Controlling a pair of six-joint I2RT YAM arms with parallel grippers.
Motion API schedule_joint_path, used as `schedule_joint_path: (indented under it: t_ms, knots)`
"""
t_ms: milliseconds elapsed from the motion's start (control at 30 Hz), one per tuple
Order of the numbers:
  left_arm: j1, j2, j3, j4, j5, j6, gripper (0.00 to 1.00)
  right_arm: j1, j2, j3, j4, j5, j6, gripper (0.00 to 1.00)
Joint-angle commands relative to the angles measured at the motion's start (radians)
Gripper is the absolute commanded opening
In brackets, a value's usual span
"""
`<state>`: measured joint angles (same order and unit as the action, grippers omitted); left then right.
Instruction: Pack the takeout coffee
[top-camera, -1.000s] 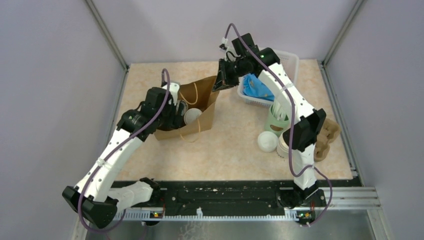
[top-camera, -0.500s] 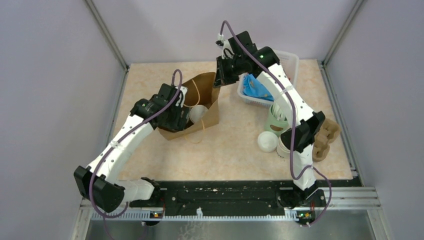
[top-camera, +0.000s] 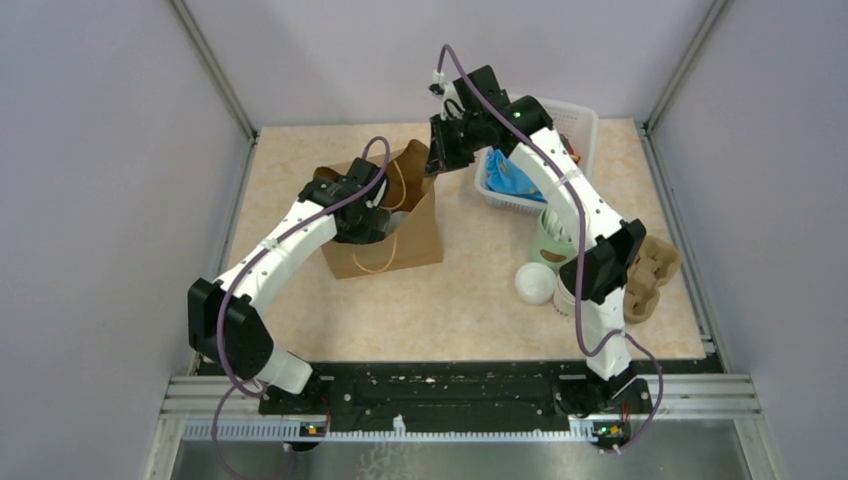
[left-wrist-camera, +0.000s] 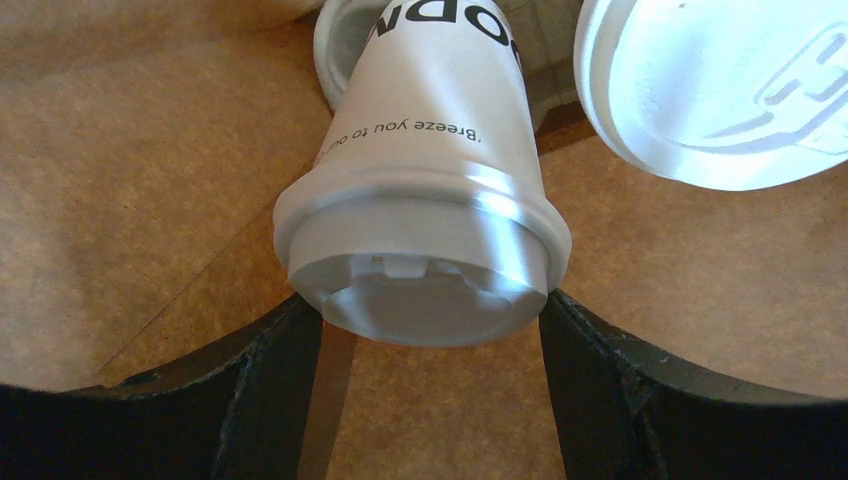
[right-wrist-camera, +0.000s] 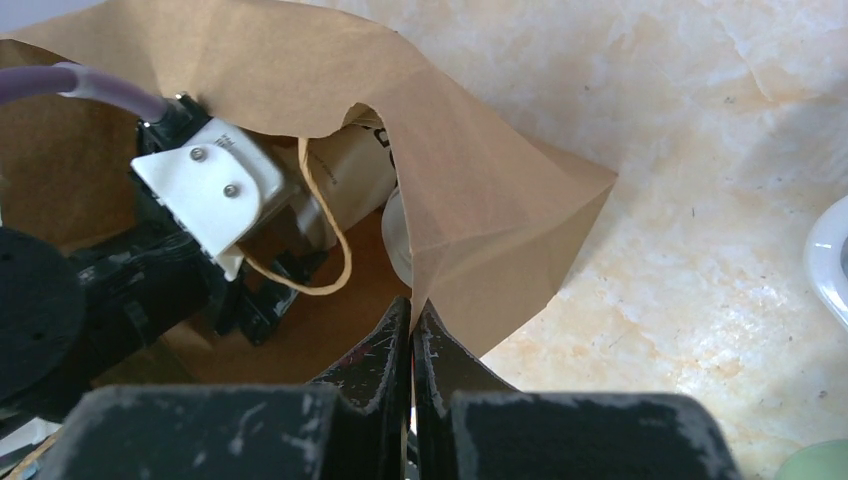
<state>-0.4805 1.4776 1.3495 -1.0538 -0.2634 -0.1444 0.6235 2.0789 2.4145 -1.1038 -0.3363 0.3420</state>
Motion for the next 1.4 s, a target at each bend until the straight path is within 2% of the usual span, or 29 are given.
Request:
schedule_joint_path:
  t_ms: [0,267,333,400,433,700,900,933,1133,1367]
  knots:
    - [0.003,0.031,0.014,-0.098,-0.023,-0.04,0.18,-0.008,-0.033,0.008,0.026,0.0,-0.004,0.0]
    - [0.003,0.015,0.001,-0.104,-0.005,-0.08,0.25,-0.008,-0.031,0.007,0.036,0.003,-0.014,0.0]
    - [0.003,0.01,0.025,-0.115,-0.01,-0.092,0.36,-0.008,-0.034,0.011,0.035,0.007,-0.015,0.0]
    - [0.003,-0.001,0.052,-0.118,-0.011,-0.096,0.54,-0.008,-0.038,0.012,0.036,0.009,-0.017,0.0]
    - [0.003,-0.007,0.068,-0.122,-0.006,-0.099,0.57,-0.007,-0.039,0.014,0.036,0.01,-0.017,0.0]
    - [0.003,-0.035,0.167,-0.168,0.044,-0.144,0.8,-0.001,-0.049,0.014,0.029,0.049,-0.038,0.0]
    - [0.003,-0.046,0.216,-0.192,0.072,-0.203,0.89,0.012,-0.061,-0.002,0.031,0.109,-0.033,0.0]
    - [0.003,-0.046,0.222,-0.201,0.07,-0.208,0.96,0.012,-0.068,-0.014,0.038,0.115,-0.03,0.0]
    - [0.002,-0.055,0.262,-0.244,0.055,-0.23,0.99,0.013,-0.079,-0.04,0.041,0.137,-0.027,0.0]
    - [0.003,-0.114,0.325,-0.197,0.12,-0.238,0.99,0.013,-0.119,-0.088,0.059,0.237,-0.012,0.0]
